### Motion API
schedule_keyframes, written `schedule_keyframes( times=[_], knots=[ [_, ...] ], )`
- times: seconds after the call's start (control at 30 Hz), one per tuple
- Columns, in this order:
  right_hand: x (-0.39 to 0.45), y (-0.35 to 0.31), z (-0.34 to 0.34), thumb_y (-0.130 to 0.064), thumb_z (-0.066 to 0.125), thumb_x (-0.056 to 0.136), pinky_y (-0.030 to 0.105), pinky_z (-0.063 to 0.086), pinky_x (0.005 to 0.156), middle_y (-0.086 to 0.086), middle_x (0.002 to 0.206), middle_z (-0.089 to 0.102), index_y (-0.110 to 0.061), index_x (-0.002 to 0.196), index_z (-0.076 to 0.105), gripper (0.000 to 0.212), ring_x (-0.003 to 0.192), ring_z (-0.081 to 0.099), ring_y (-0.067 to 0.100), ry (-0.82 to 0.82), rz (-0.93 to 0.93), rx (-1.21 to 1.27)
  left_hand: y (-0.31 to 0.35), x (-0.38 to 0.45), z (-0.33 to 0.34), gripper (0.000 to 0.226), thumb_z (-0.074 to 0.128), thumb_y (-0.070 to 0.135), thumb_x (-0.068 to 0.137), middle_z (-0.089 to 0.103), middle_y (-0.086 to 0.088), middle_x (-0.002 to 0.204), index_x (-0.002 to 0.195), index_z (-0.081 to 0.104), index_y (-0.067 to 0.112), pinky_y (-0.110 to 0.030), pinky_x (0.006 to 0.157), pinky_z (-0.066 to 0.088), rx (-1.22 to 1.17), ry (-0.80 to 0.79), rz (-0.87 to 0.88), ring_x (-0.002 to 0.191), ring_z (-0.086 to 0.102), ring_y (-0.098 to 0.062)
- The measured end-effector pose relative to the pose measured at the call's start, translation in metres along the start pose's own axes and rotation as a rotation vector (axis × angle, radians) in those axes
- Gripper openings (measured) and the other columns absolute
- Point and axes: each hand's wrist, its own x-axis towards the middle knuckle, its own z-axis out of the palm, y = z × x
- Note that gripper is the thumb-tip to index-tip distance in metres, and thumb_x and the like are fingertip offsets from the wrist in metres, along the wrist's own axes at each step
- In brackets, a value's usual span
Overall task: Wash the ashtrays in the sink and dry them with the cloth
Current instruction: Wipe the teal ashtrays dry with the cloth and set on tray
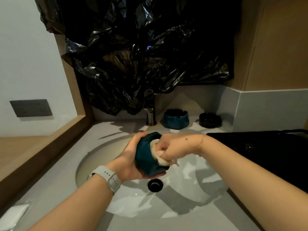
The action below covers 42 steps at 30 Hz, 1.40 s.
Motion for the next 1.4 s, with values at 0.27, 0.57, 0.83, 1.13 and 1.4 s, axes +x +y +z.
schedule_keyframes(
  times=[0.27, 0.57, 0.83, 1.13, 1.4],
  knots=[
    [0.017, 0.000, 0.011, -0.001, 0.051, 0.086, 0.028, 0.049, 0.076, 0.008, 0.103, 0.064, -0.013, 0.101, 0.066, 0.024, 0.095, 0.060, 0.024, 0.440, -0.026, -0.221, 0.003, 0.002, -0.002, 0.072, 0.060, 0.064, 0.077, 0.069, -0.026, 0.106, 0.117, 0.063, 0.004, -0.049, 0.074, 0.057, -0.073, -0.057, 0.009, 0.093, 0.066, -0.042],
    [0.008, -0.002, 0.001, -0.002, 0.055, 0.089, 0.018, 0.035, 0.054, -0.010, 0.057, 0.044, -0.020, 0.057, 0.044, 0.038, 0.052, 0.043, 0.001, 0.151, -0.088, 0.346, 0.006, 0.009, -0.007, 0.059, 0.060, 0.059, 0.079, 0.072, -0.023, 0.094, 0.110, 0.065, 0.009, -0.053, 0.084, 0.055, -0.118, -0.026, 0.067, 0.086, 0.068, -0.041],
    [0.008, 0.000, -0.006, -0.004, 0.046, 0.092, 0.027, 0.047, 0.078, 0.003, 0.101, 0.056, -0.013, 0.107, 0.063, 0.024, 0.091, 0.053, 0.020, 0.186, 0.017, -0.151, 0.004, 0.012, -0.003, 0.065, 0.063, 0.060, 0.076, 0.073, -0.027, 0.093, 0.113, 0.067, 0.006, -0.054, 0.089, 0.053, -0.131, -0.064, 0.043, 0.087, 0.068, -0.041],
    [0.007, 0.005, -0.002, -0.026, 0.056, 0.096, 0.021, 0.054, 0.081, -0.004, 0.080, 0.066, -0.007, 0.078, 0.064, 0.027, 0.079, 0.065, 0.006, 0.161, -0.141, 0.681, 0.008, 0.011, -0.005, 0.070, 0.059, 0.063, 0.076, 0.070, -0.027, 0.107, 0.116, 0.065, 0.005, -0.050, 0.081, 0.057, -0.124, -0.064, 0.031, 0.098, 0.066, -0.043],
    [0.013, 0.001, 0.004, -0.007, 0.046, 0.095, 0.016, 0.044, 0.063, -0.009, 0.083, 0.052, -0.022, 0.092, 0.063, 0.022, 0.076, 0.054, 0.012, 0.253, -0.023, -0.115, 0.008, 0.011, -0.004, 0.062, 0.063, 0.059, 0.077, 0.070, -0.024, 0.099, 0.111, 0.064, 0.007, -0.054, 0.090, 0.052, -0.114, -0.039, 0.033, 0.091, 0.066, -0.042]
  ],
)
